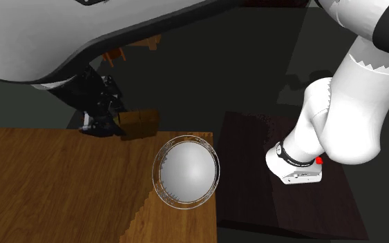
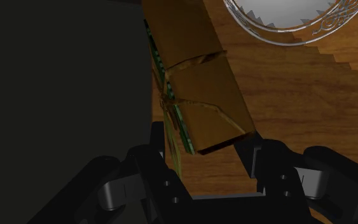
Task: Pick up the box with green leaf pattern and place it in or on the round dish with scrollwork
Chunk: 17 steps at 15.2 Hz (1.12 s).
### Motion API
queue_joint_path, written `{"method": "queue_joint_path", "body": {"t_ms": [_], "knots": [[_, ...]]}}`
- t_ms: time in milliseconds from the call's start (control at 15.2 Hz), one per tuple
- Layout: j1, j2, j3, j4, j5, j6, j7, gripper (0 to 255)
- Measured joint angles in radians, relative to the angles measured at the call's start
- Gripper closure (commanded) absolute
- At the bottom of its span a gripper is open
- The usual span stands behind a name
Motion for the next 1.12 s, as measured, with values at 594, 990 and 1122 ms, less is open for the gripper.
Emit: {"method": "queue_joint_path", "body": {"t_ms": [594, 990, 1122], "knots": [[0.005, 0.022, 0.002, 0.151, -0.004, -0.130, -0.002, 255], [0.013, -0.012, 0.008, 0.170, 0.004, -0.184, 0.011, 255], [0.021, -0.070, 0.018, 0.105, 0.018, -0.175, 0.030, 255]]}}
